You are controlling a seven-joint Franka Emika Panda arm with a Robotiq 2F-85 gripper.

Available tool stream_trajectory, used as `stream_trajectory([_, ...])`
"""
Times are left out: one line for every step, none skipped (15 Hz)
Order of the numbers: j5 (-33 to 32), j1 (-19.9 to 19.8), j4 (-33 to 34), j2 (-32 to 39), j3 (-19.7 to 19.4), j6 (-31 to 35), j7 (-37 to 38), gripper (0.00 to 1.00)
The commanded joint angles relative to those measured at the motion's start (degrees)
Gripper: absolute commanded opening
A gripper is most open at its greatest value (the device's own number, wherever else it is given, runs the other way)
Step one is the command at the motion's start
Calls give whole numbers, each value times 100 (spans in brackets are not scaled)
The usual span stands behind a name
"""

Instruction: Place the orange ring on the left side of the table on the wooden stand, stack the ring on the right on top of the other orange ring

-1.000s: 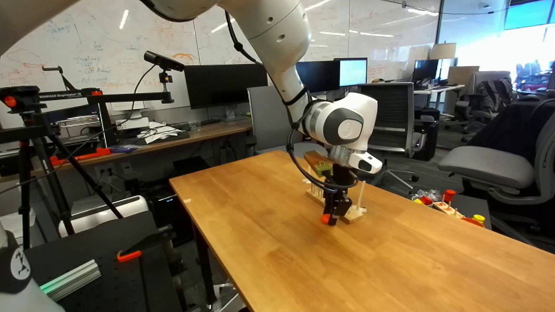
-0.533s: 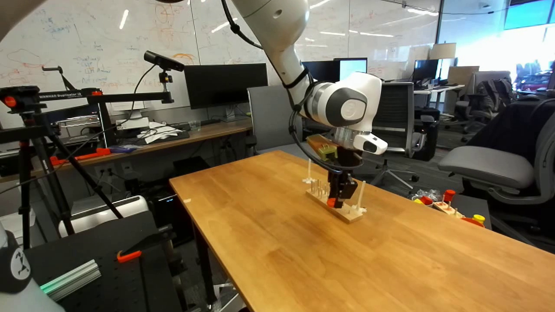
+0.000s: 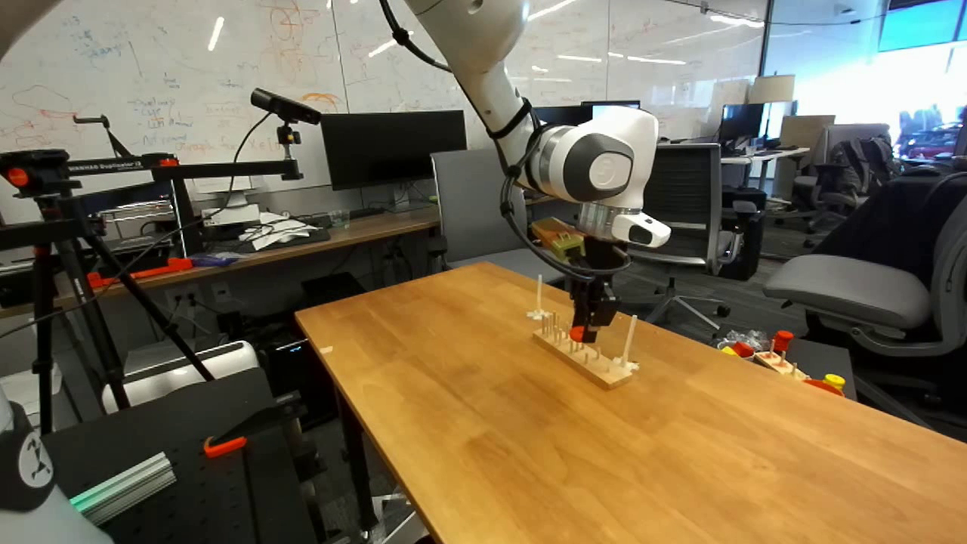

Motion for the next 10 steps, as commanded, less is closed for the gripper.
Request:
stream_trajectory([-60,123,267,161,-80,-41,212,17])
stream_trajectory([-76,147,352,230,-95,-45,263,17])
stream_trajectory([-97,169,427,290,-107,-58,303,17])
stream_trajectory([-121,201,535,375,-123,-77,357,17])
stream_trajectory([-139,231,635,454,-141,-84,409,17])
stream_trajectory([-151,258,744,534,-158,-97,460,17])
stream_trajectory([-153,275,854,607,-166,-133,509,17])
stream_trajectory([-181,312,942,678,-192,-135,567,17])
stream_trajectory([-182,320,1019,731,-195,-153,597,17])
stream_trajectory([-192,340,1087,786,-211,-157,639,17])
